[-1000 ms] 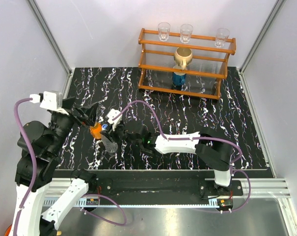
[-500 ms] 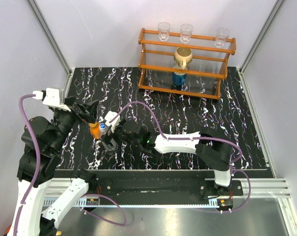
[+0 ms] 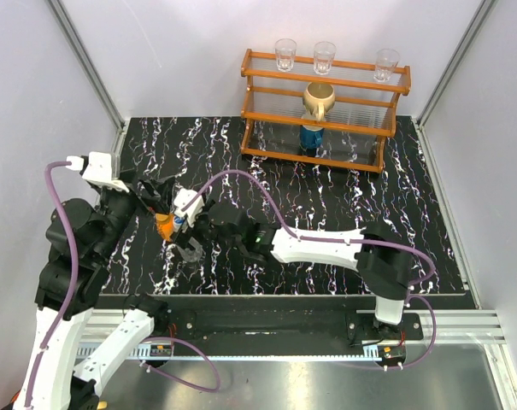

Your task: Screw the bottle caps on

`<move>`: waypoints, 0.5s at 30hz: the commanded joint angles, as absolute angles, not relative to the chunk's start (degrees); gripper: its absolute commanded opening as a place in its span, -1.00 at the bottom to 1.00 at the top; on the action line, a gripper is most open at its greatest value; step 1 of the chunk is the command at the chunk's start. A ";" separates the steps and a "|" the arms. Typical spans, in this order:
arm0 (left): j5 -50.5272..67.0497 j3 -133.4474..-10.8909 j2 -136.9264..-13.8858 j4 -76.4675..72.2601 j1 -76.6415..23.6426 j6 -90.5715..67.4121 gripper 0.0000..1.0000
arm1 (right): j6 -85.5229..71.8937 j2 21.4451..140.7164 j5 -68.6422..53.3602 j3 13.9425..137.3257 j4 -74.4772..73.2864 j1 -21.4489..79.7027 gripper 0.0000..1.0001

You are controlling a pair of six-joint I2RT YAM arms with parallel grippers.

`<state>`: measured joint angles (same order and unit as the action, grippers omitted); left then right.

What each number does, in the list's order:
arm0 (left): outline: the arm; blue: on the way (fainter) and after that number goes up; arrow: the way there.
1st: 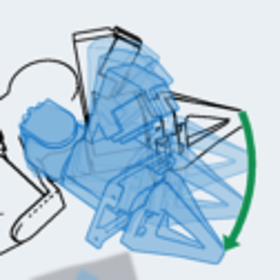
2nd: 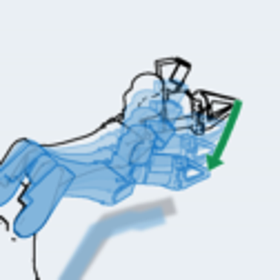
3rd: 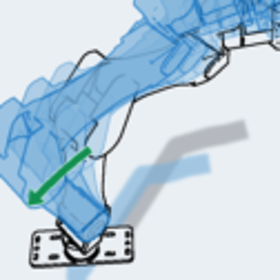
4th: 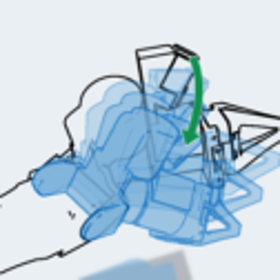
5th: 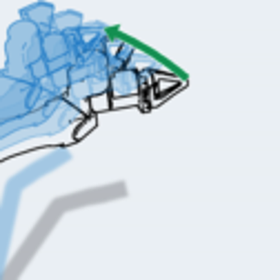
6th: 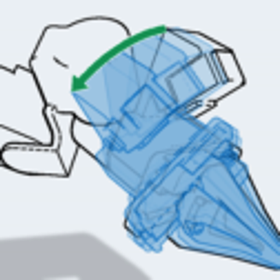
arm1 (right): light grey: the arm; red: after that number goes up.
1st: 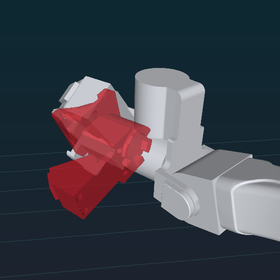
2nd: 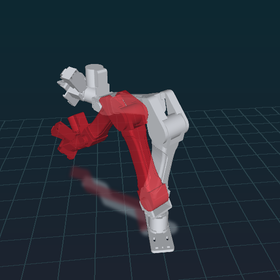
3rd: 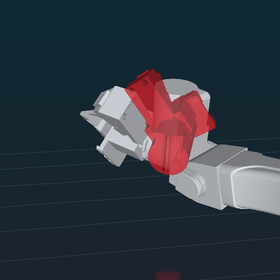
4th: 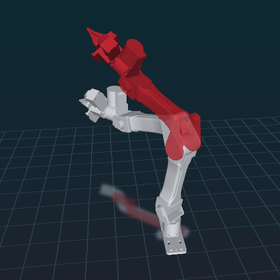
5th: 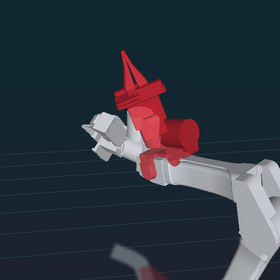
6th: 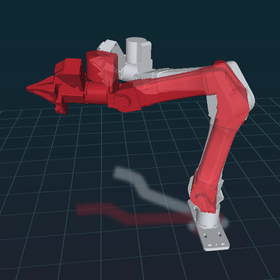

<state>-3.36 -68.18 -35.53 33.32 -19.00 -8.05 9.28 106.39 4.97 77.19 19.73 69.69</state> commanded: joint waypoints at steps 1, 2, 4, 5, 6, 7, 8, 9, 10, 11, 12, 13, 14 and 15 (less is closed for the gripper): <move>-5.18 -67.06 -37.26 31.46 -18.72 -8.70 0.98 | 9.85 98.10 4.83 83.05 11.55 70.58 0.99; -5.10 -66.89 -37.61 31.55 -18.72 -8.53 0.98 | 9.23 97.22 5.53 83.75 9.69 70.49 0.99; -4.66 -66.27 -38.40 31.64 -18.72 -8.61 0.98 | 6.96 94.67 6.67 85.77 4.34 70.49 0.99; -4.40 -65.92 -38.58 31.64 -18.72 -8.70 0.98 | 6.16 93.96 7.64 86.56 2.31 70.58 0.99; -3.96 -65.66 -38.93 31.64 -18.72 -8.61 0.98 | 5.37 93.09 7.99 88.05 0.37 70.49 1.00; -3.26 -65.39 -39.72 31.90 -18.72 -8.61 0.98 | 2.84 91.60 8.96 88.76 -4.35 70.49 0.99; -2.90 -65.30 -40.07 31.99 -18.72 -8.70 0.98 | 1.33 90.97 11.92 89.47 -6.40 70.49 0.99; -2.73 -65.13 -40.51 32.25 -18.72 -8.88 0.98 | 0.36 90.36 13.78 90.95 -8.50 70.49 0.99; -2.20 -64.95 -41.21 32.43 -18.81 -8.96 0.98 | -3.48 89.39 15.28 91.92 -13.75 70.58 1.00; -1.76 -64.69 -41.39 32.52 -18.72 -8.96 0.98 | -4.99 89.04 18.43 92.89 -16.58 70.49 0.99; -1.41 -64.51 -41.57 32.52 -18.81 -8.96 0.98 | -6.40 88.51 20.37 94.55 -19.40 70.49 0.99; -0.62 -63.99 -41.75 32.52 -18.72 -8.96 0.98 | -8.85 87.20 22.30 94.83 -23.77 70.49 0.99; -0.27 -63.81 -42.01 32.26 -18.72 -8.79 0.98 | -9.49 86.14 25.46 94.40 -24.95 70.66 0.99; -0.26 -63.63 -42.27 32.17 -18.72 -8.88 0.98 | -9.93 84.91 26.71 92.39 -25.66 70.58 0.99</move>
<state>-2.59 -64.34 -41.50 33.39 -18.81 -8.69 -2.63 89.65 15.84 92.42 -13.21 70.15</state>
